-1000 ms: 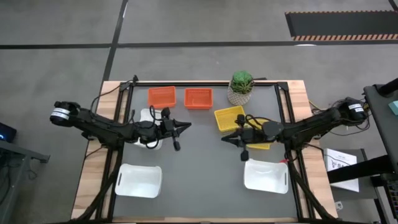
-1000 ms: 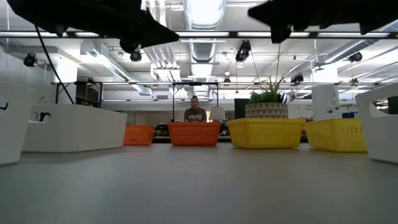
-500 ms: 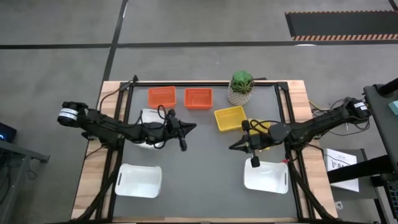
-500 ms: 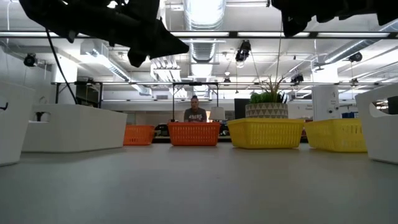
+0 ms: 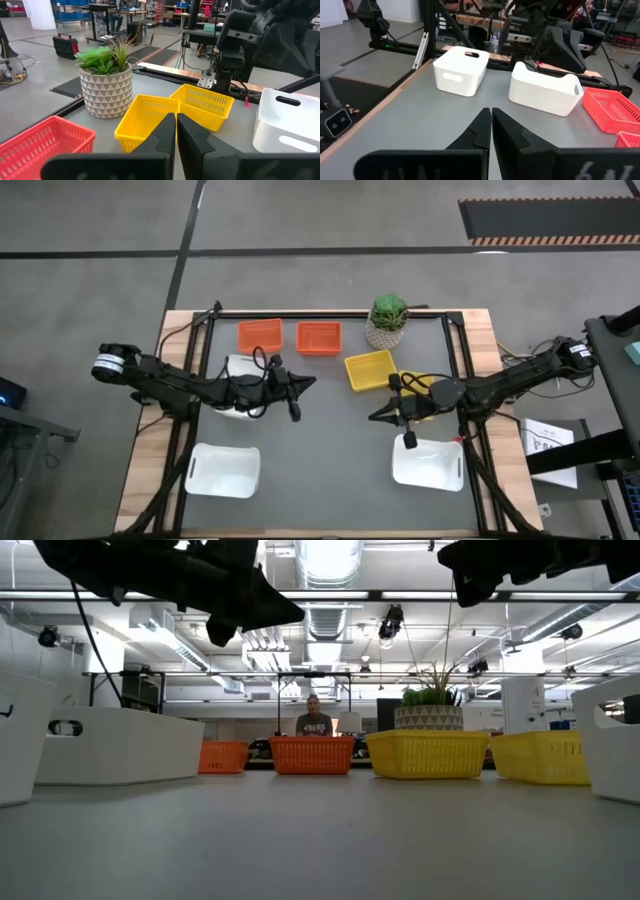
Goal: Stack baskets by color
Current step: Stack the bottom right white bin on top of the bottom left white bin
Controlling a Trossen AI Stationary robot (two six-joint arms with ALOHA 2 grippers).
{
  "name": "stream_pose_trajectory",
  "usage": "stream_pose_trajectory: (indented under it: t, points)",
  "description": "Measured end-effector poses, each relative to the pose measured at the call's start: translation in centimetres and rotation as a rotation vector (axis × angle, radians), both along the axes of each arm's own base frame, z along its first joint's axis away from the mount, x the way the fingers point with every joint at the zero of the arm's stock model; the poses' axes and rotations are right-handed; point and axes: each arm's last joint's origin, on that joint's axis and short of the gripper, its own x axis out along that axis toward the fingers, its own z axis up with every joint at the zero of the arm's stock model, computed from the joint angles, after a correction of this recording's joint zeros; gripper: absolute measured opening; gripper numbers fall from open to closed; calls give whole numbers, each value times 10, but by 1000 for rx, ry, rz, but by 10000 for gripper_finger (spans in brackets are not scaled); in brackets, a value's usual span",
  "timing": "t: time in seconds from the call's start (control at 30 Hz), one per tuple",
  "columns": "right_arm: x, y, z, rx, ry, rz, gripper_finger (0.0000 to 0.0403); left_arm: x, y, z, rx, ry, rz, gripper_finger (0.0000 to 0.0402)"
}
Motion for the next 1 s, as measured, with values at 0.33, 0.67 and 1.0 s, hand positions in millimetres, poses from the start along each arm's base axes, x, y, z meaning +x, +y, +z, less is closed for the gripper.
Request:
stream_pose_trajectory:
  t: [0.33, 0.67, 1.0]
  points:
    - [-1, 0, 0, -2, 4, 0, 9, 1, -1, 2, -86, -36, -12, 1]
    - [-5, -1, -1, -14, 38, 0, 9, 15, -38, 28, -526, 322, -186, 1]
    - [-5, -1, -1, -34, 34, 5, 9, 4, -82, 56, -836, 675, -21, 1]
